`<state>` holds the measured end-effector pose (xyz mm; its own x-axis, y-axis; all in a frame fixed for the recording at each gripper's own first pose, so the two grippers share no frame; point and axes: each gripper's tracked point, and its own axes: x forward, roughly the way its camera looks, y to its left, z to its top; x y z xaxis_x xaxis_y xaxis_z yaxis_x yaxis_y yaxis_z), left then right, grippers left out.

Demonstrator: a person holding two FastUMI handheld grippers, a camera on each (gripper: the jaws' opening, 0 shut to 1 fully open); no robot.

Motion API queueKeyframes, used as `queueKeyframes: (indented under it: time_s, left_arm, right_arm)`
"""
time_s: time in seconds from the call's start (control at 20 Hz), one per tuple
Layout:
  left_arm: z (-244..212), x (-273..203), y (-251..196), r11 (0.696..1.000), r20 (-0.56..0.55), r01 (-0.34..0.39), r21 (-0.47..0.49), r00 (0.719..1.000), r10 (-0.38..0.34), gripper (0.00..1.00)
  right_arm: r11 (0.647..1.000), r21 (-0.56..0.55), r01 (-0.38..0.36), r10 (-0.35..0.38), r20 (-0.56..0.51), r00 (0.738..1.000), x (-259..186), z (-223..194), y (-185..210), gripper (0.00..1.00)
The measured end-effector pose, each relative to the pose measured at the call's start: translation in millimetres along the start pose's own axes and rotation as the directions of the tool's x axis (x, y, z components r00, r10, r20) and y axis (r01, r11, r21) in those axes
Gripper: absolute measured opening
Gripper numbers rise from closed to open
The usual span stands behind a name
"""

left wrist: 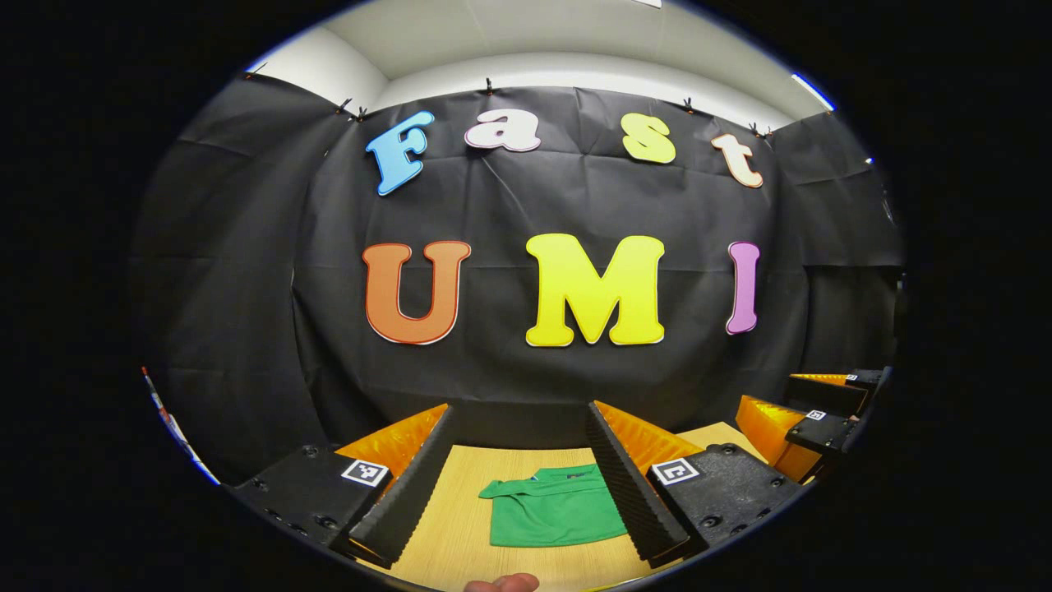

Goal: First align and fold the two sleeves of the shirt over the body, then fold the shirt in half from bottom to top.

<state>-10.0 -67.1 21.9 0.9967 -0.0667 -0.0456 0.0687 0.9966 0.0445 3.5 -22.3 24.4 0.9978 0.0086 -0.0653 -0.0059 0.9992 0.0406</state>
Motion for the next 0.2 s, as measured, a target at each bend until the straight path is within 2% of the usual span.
queueKeyframes:
  time_s: [0.2]
  left_arm:
    - [6.8,0.3,4.0,1.000,0.006,-0.009,0.005,1.000,0.009,1.00]
  right_arm:
    - [1.000,0.012,0.008,-0.009,0.013,1.000,2.0,3.3,-2.4,0.92]
